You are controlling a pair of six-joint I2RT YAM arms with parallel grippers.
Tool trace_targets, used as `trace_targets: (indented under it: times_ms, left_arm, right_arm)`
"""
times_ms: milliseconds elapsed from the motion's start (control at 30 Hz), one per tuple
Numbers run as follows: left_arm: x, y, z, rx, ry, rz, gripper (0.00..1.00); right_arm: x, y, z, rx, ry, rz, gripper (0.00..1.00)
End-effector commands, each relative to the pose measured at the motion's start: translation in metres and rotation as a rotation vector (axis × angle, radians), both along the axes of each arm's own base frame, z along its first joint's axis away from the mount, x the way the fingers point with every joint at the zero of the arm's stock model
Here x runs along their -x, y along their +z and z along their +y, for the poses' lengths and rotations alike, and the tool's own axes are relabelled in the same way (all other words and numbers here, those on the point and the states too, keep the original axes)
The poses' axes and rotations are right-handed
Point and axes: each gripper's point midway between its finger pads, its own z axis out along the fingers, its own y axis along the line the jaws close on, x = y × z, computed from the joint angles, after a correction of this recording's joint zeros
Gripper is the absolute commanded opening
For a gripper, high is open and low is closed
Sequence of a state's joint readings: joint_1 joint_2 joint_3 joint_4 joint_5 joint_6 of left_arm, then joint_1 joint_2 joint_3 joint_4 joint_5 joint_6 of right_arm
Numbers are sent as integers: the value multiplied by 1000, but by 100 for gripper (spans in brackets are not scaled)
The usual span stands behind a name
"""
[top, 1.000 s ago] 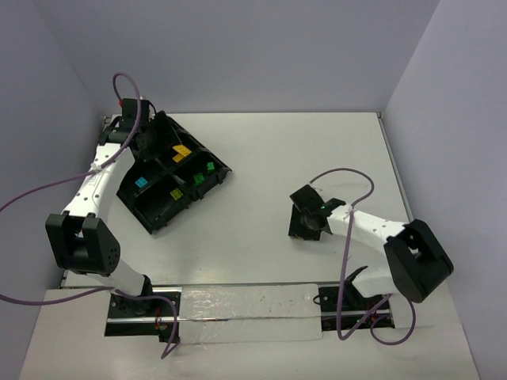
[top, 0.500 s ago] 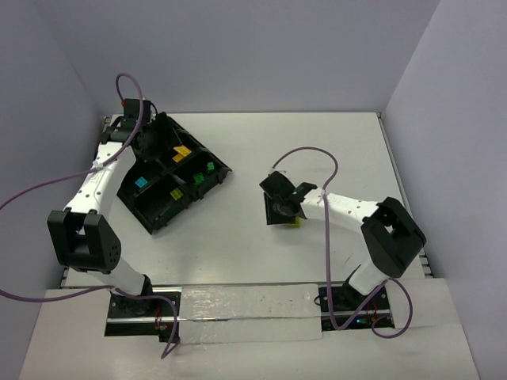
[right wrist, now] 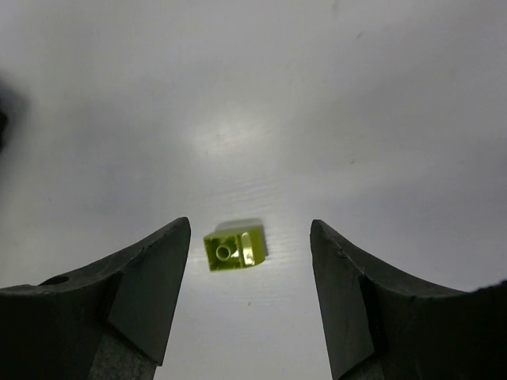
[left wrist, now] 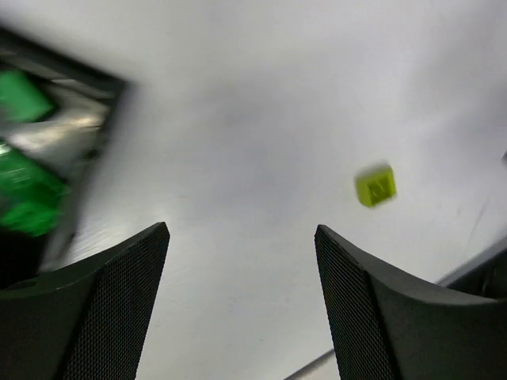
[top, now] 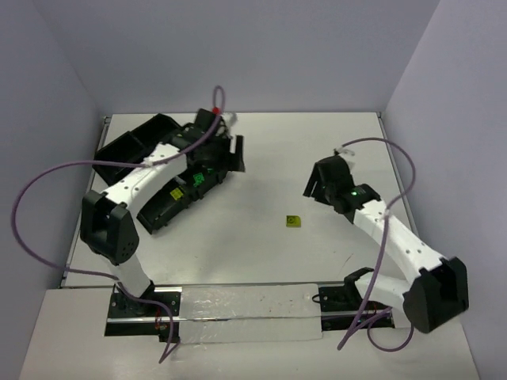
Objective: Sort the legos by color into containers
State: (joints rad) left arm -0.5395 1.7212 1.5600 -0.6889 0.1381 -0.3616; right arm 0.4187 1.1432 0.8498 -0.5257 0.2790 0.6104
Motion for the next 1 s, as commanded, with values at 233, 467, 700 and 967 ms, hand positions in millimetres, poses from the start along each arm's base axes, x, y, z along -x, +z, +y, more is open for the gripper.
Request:
trace_targets:
  times_ms: [233, 467, 700, 967]
  left_arm:
    - [68, -41, -179, -30, -699, -160, 79]
    - [87, -58, -215, -1, -932, -233, 75]
    - [89, -91, -217, -212, -970, -352, 77]
    - [104, -114, -216, -271, -1012, -338, 78]
  right_arm:
    - [7, 88, -95, 49, -217, -195, 71]
    - [16, 86, -99, 34, -232, -193, 71]
    - [19, 80, -94, 7, -217, -182, 72]
    - [21, 78, -95, 10, -220, -185, 72]
